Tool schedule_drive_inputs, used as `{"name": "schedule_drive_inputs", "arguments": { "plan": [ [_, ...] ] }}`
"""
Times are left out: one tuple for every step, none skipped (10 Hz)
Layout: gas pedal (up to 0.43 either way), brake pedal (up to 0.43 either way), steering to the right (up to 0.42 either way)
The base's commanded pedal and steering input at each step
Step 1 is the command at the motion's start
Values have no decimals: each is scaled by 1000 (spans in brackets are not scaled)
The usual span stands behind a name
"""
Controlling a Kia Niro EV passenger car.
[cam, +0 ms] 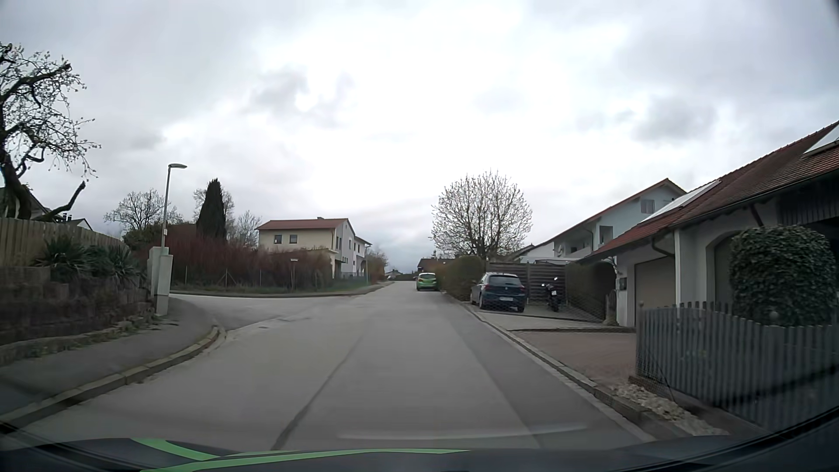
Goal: Follow the waypoints while adhering to traffic rules and regulations
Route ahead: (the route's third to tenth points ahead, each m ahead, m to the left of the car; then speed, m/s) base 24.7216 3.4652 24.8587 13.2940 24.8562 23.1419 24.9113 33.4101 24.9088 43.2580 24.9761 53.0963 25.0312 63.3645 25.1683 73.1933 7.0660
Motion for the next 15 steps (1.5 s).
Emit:
{"name": "schedule_drive_inputs", "arguments": {
  "plan": [
    [0, 0, 1],
    [0, 0, 4],
    [0, 0, 7],
    [0, 0, 8],
    [0, 0, 8],
    [0, 0, 8],
    [0, 0, 8],
    [0, 0, 8],
    [0, 0, 8],
    [0, 0, 7],
    [0, 0, 5],
    [0, 0, 4],
    [0, 0, 3],
    [0, 0, 0],
    [0, 0, -2]
  ]
}}
